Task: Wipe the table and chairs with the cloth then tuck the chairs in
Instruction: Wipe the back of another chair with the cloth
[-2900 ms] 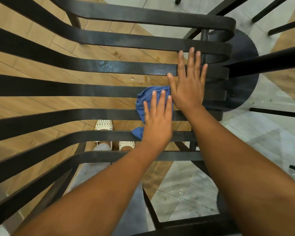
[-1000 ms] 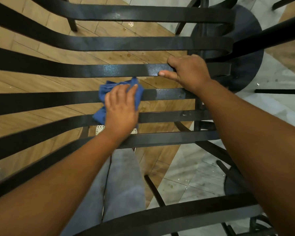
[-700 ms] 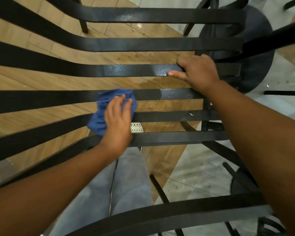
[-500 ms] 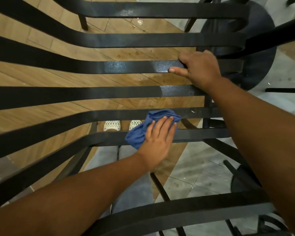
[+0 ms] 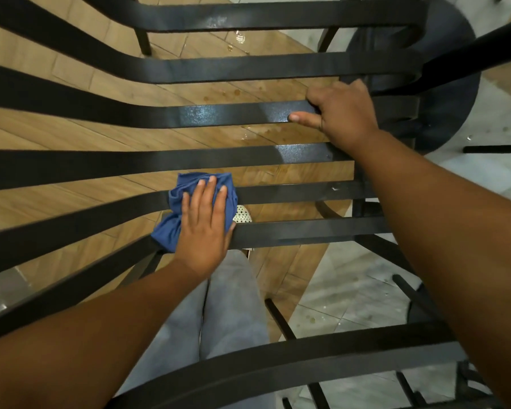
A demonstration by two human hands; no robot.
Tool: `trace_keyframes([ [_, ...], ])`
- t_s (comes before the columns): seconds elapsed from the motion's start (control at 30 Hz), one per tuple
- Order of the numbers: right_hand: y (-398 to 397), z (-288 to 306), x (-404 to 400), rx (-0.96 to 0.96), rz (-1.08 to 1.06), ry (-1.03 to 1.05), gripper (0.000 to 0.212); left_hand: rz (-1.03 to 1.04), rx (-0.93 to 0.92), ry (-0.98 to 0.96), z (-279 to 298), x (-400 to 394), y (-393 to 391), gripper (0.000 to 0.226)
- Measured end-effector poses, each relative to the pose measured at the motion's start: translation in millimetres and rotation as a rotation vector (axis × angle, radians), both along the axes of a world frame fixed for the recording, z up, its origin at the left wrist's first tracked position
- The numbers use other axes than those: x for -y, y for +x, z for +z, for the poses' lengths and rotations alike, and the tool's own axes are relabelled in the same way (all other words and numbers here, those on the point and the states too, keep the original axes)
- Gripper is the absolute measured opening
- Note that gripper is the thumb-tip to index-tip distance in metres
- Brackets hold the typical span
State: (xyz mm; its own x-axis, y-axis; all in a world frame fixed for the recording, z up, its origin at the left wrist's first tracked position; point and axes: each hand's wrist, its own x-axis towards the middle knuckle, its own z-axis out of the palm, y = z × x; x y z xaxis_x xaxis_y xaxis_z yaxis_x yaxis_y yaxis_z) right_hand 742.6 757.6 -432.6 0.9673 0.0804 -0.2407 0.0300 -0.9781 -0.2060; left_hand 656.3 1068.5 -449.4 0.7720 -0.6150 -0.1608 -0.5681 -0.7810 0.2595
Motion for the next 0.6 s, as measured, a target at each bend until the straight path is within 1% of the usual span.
trace_keyframes([
  [0.07, 0.3, -1.5, -1.3, -0.019, -0.003, -0.027, 0.055, -0.023, 0.014, -0.004, -1.3, 12.2, -5.4, 0.060],
  [0.2, -0.8, 2.6, -6.0, -0.027, -0.025, -0.068, 0.055, -0.211, 0.020, -0.016, 0.8, 56.2, -20.4, 0.062],
  [0.23, -2.1, 5.0, -9.2, -0.058, -0.054, -0.072, 0.057, -0.225, -0.019, -0.042, 5.5, 67.0, -22.3, 0.065],
  [0.3, -7.3, 12.1, -20.2, -0.122, -0.148, -0.070, 0.053, -0.204, -0.206, -0.177, 15.1, 73.8, -16.9, 0.068],
  [0.33, -14.5, 16.6, -30.1, -0.117, -0.185, -0.067, 0.050, -0.185, -0.316, -0.258, 19.6, 68.4, -10.4, 0.067],
  [0.37, -25.3, 20.9, -42.4, -0.058, -0.189, -0.054, 0.050, -0.157, -0.399, -0.323, 24.5, 58.6, -2.0, 0.062],
  [0.4, -38.4, 25.3, -57.0, 0.032, -0.162, -0.006, 0.050, -0.102, -0.400, -0.362, 28.6, 48.1, 8.4, 0.055],
  [0.43, -53.3, 29.6, -73.5, 0.106, -0.106, 0.073, 0.052, -0.032, -0.333, -0.370, 31.1, 37.3, 19.7, 0.049],
  [0.47, -69.4, 30.2, -89.7, 0.137, -0.022, 0.151, 0.054, 0.051, -0.257, -0.328, 32.3, 27.0, 31.9, 0.045],
  [0.5, -82.4, 30.7, -105.2, 0.116, 0.065, 0.196, 0.060, 0.117, -0.202, -0.263, 33.1, 18.4, 44.3, 0.044],
  [0.53, -92.4, 29.3, -118.9, 0.039, 0.126, 0.216, 0.067, 0.139, -0.152, -0.196, 32.5, 12.3, 55.2, 0.045],
  [0.6, -100.1, 23.8, -140.5, -0.147, 0.161, 0.165, 0.084, 0.077, -0.106, -0.107, 28.5, 7.1, 69.4, 0.048],
])
